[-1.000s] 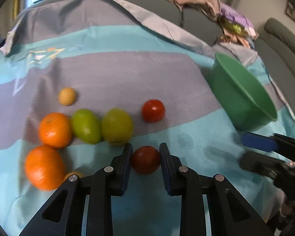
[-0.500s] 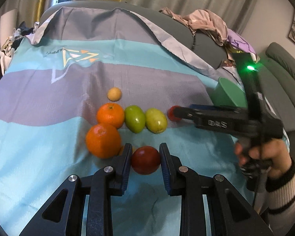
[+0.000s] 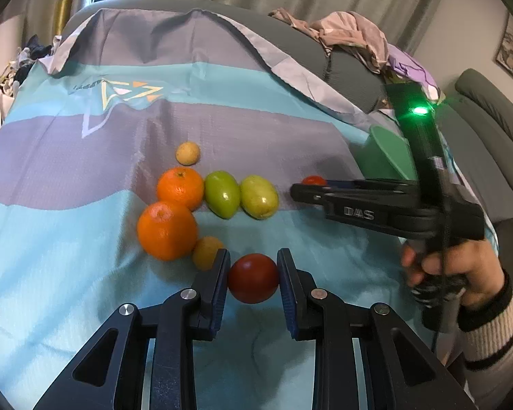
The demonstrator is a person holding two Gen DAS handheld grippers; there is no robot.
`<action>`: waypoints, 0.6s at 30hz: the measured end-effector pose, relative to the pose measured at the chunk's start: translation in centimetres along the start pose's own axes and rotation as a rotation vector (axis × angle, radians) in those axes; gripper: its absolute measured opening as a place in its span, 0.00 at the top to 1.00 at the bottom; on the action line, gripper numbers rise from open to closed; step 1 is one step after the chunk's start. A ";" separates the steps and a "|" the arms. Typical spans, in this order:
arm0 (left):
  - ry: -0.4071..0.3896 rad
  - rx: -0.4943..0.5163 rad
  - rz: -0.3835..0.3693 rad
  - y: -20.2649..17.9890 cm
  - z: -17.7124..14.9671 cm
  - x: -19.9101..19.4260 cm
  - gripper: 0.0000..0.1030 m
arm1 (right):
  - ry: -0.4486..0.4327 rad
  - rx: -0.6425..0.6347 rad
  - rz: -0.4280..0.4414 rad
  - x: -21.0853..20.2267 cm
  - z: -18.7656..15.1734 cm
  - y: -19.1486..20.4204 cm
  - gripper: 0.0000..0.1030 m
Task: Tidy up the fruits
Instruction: 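Carry both tomatoes over the green bowl and open both tools to drop them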
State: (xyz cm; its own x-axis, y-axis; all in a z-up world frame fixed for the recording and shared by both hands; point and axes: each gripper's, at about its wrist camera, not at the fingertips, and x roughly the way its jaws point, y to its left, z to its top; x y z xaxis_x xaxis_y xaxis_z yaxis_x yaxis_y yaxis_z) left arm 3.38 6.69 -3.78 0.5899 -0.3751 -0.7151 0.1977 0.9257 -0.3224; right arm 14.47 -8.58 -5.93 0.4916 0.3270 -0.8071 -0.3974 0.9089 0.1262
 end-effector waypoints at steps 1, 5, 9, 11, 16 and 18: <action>0.001 0.001 0.000 -0.1 -0.1 -0.2 0.73 | -0.006 0.000 0.004 -0.4 -0.3 0.1 0.71; 0.004 0.008 0.002 -0.7 -0.6 -0.9 0.73 | -0.043 0.008 0.035 -3.3 -2.4 0.6 0.71; 0.001 0.020 0.005 -1.6 -1.0 -1.7 0.73 | -0.076 0.033 0.059 -5.5 -4.0 0.9 0.71; -0.002 0.026 0.007 -2.1 -1.1 -2.2 0.73 | -0.091 0.046 0.069 -6.5 -4.9 1.0 0.70; -0.012 0.046 0.009 -3.3 -1.3 -3.1 0.73 | -0.128 0.070 0.069 -8.9 -6.7 1.0 0.70; -0.018 0.053 0.006 -3.8 -1.2 -3.5 0.73 | -0.143 0.082 0.066 -9.8 -7.2 0.7 0.70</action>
State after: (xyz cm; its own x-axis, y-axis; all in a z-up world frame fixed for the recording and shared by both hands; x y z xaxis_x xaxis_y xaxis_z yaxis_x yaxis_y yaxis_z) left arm -0.39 4.41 -0.79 0.6051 -0.3692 -0.7054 0.2348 0.9293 -0.2850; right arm 3.77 -12.98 -2.12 0.5742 0.4145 -0.7061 -0.3708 0.9005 0.2271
